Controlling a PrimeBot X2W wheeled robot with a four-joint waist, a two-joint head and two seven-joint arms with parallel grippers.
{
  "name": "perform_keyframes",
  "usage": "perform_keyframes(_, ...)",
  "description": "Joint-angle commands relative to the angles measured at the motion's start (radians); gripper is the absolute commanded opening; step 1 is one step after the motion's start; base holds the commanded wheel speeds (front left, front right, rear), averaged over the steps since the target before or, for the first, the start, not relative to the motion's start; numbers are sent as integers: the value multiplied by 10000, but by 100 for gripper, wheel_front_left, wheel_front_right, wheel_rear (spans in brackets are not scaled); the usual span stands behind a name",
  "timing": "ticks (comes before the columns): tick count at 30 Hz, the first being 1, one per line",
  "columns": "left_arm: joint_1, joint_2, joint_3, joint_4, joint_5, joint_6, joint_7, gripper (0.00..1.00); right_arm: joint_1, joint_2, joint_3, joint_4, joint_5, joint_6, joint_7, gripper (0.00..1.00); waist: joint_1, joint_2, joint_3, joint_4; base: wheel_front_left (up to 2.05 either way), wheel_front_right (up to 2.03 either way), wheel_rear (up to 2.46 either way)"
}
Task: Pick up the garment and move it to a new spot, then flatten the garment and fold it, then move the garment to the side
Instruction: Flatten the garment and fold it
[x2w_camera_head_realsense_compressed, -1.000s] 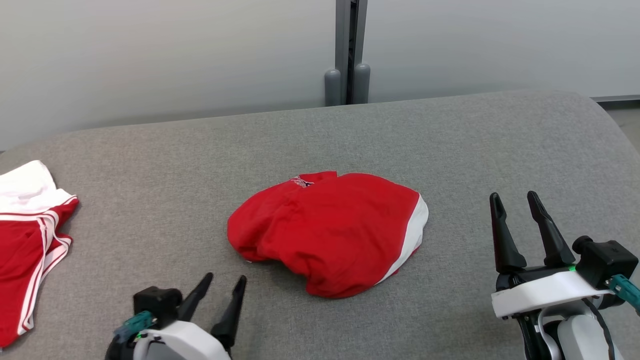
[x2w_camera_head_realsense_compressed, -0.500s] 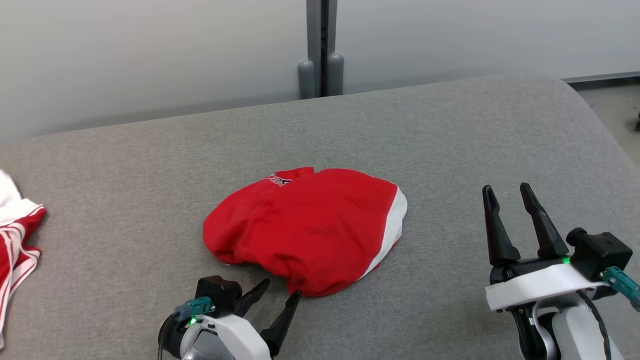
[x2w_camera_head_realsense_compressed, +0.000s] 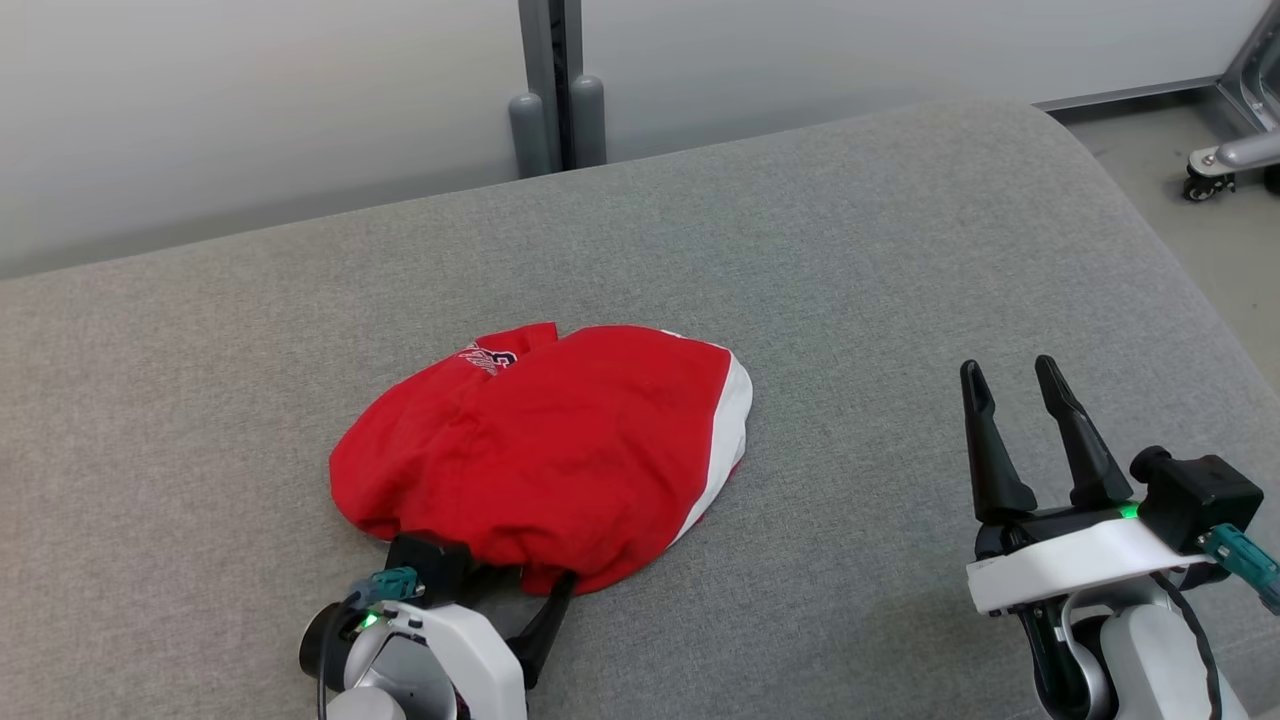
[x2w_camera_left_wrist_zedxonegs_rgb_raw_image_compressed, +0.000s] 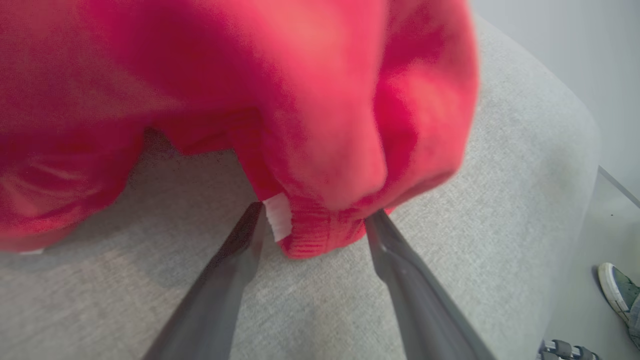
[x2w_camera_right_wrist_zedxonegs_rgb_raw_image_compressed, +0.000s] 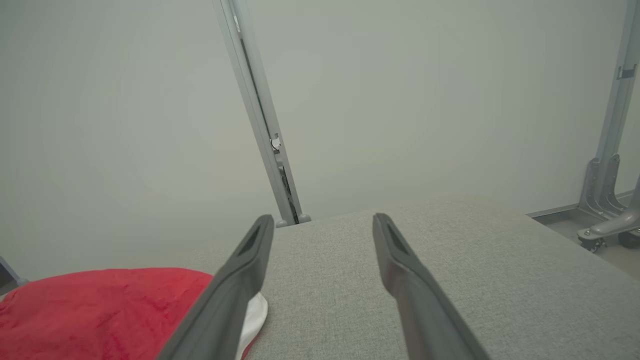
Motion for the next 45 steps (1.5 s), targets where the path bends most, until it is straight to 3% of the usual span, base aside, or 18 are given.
perform_keyframes(1, -190, 57, -26, 27, -92, -42, -28, 72, -116, -7, -4, -26, 29, 24, -83, 100, 0, 0, 37, -41, 0, 0, 0)
perform_keyframes(3, -264, 81, -97, 122, -110, -40, -71, 10, -101, -1, -17, -43, 19, 24, -83, 100, 0, 0, 60, -59, 0, 0, 0)
perform_keyframes(4, -309, 89, -126, 143, -139, -41, -75, 0, -90, 3, -31, -50, 10, 24, -83, 100, 0, 0, 68, -54, 0, 0, 0)
perform_keyframes(11, -425, 168, -270, 133, -225, -41, -91, 0, -15, 22, -126, -65, -19, 24, -84, 100, 0, 0, 78, 272, 0, 0, 0)
perform_keyframes(22, -64, 305, -402, -579, -318, 200, 408, 0, 49, -49, -95, 283, -10, 24, -74, 100, 0, 0, -34, 1449, 0, 0, 0)
perform_keyframes(34, 622, 1030, 40, -1766, -655, 886, 1076, 0, -157, -188, -261, 579, 30, 24, -75, 100, 0, 0, 25, 2916, 0, 0, 0)
perform_keyframes(45, 1043, 1931, 839, -2266, -976, 1480, 1363, 0, -52, -198, -397, 636, 35, 24, -75, 100, 0, 0, -117, 3250, 0, 0, 0)
